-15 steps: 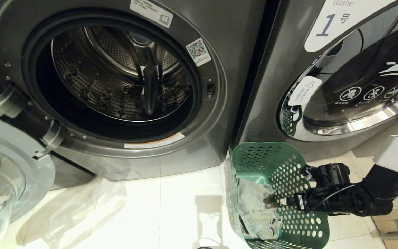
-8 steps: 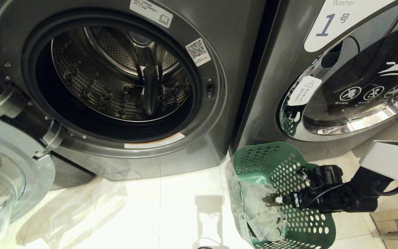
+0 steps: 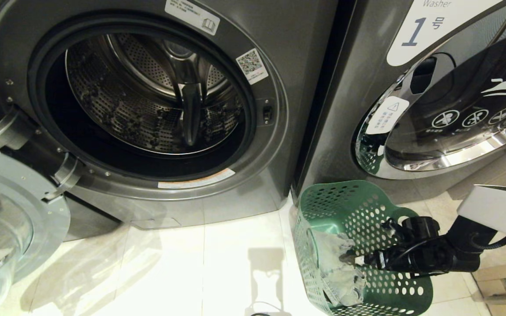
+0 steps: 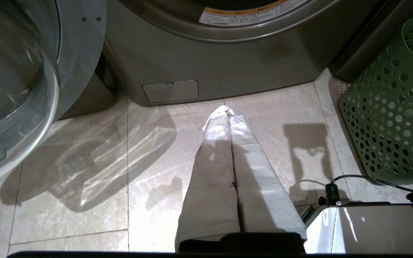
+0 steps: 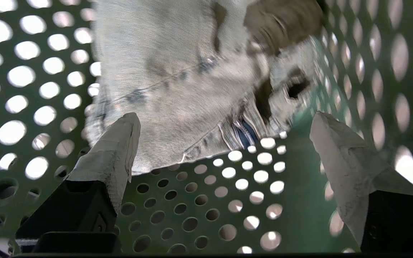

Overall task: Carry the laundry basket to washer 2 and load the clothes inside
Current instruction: Place the clothes into the washing machine

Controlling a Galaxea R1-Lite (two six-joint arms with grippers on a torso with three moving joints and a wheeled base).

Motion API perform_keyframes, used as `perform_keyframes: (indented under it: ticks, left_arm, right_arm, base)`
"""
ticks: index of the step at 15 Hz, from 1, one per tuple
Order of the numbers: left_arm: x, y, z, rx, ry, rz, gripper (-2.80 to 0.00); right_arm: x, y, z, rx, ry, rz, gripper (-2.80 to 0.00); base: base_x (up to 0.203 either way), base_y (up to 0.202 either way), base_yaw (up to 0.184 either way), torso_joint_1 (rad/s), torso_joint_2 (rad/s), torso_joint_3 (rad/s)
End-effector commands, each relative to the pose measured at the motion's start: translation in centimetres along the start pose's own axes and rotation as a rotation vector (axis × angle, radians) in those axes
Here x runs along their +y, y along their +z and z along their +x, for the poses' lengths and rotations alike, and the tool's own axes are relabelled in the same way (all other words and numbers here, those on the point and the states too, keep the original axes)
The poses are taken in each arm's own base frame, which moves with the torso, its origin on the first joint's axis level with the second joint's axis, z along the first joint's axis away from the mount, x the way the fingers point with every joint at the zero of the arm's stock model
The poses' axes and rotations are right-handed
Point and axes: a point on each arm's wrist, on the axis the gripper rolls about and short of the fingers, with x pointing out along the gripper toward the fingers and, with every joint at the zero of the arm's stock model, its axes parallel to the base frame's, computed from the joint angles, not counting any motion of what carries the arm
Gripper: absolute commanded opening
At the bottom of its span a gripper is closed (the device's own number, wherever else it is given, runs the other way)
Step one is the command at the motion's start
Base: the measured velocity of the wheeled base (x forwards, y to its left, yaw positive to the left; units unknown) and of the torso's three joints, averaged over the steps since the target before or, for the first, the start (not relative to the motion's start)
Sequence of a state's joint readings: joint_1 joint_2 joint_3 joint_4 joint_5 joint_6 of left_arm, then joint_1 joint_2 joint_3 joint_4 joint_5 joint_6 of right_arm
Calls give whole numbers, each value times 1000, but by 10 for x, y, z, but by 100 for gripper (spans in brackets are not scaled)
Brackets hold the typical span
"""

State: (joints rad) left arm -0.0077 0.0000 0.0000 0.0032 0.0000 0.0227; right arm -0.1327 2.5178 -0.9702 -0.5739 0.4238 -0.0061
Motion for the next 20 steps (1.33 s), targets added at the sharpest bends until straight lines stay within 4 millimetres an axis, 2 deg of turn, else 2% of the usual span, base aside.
perform_keyframes:
  ticks: [1, 10, 20]
  left_arm:
    - [0, 0, 0, 1, 0, 0, -280]
    - [0, 0, 0, 1, 0, 0, -280]
    - [0, 0, 0, 1, 0, 0, -280]
  right_arm:
    - [-9, -2, 0, -1, 12, 19, 0]
    - [-27, -6, 41, 7, 77, 14, 0]
    - [-23, -17, 51, 39, 180, 15, 0]
  base:
    - [0, 0, 0, 0, 0, 0]
    - [0, 0, 0, 0, 0, 0]
    - [0, 0, 0, 0, 0, 0]
